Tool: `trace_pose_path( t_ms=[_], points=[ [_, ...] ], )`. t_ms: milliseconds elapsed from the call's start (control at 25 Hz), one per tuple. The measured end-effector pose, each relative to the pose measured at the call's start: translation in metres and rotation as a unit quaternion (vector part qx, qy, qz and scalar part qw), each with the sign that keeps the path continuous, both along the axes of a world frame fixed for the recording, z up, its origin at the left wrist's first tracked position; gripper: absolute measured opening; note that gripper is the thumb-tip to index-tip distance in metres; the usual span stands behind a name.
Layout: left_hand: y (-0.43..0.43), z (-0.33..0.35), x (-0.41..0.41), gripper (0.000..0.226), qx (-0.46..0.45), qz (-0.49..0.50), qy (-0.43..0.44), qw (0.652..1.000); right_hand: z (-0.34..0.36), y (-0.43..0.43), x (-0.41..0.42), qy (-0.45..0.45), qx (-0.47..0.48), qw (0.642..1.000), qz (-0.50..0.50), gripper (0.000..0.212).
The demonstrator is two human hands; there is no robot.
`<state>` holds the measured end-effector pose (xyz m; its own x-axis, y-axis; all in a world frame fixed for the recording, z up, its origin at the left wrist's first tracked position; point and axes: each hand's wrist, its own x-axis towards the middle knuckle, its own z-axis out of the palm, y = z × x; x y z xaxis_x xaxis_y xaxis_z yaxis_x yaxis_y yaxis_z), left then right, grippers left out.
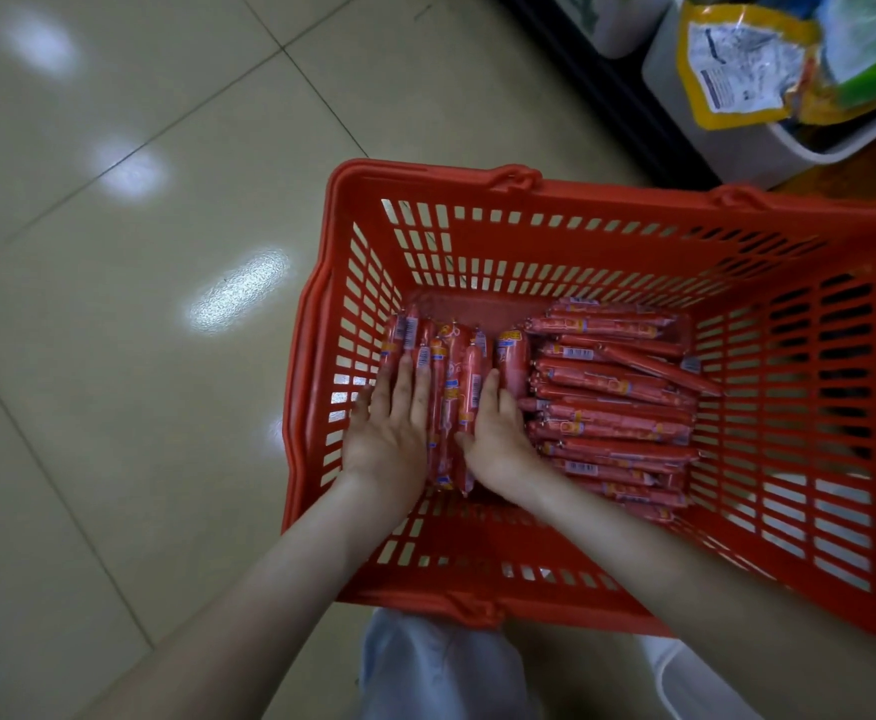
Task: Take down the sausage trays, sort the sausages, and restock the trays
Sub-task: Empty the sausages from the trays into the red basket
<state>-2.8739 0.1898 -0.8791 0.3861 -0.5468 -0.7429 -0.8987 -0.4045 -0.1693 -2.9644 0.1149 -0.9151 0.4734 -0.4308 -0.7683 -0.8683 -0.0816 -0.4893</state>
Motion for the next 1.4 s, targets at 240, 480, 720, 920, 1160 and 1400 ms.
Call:
trace_pose_path(
  t_ms=[240, 480, 720, 920, 1160, 1400],
  points=[
    [-0.007, -0.009, -0.003, 0.077, -0.018, -0.004, -0.019, 1.0, -0.009, 0.015, 0.0, -0.02, -0.014, 0.999, -0.027, 0.085],
    [-0.005, -0.015, -0.006, 0.078, -0.054, -0.005, -0.033, 0.998, -0.011, 0.004, -0.016, -0.006, -0.068, 0.994, 0.081, 0.082],
    [-0.015, -0.02, -0.011, 0.079, -0.061, -0.004, -0.026, 0.998, -0.008, -0.015, -0.02, -0.065, 0.013, 0.998, 0.021, 0.105],
    [-0.008, -0.028, -0.008, 0.086, -0.06, 0.052, -0.039, 0.996, -0.025, -0.019, 0.006, -0.026, 0.039, 0.995, -0.091, 0.087],
    [-0.007, -0.009, -0.004, 0.076, -0.117, 0.005, -0.082, 0.99, -0.013, -0.036, 0.022, -0.117, -0.031, 0.987, -0.11, 0.059],
    [0.008, 0.044, 0.031, 0.067, -0.337, -0.02, -0.227, 0.913, 0.013, -0.054, 0.056, -0.187, -0.129, 0.971, 0.073, 0.057]
  ],
)
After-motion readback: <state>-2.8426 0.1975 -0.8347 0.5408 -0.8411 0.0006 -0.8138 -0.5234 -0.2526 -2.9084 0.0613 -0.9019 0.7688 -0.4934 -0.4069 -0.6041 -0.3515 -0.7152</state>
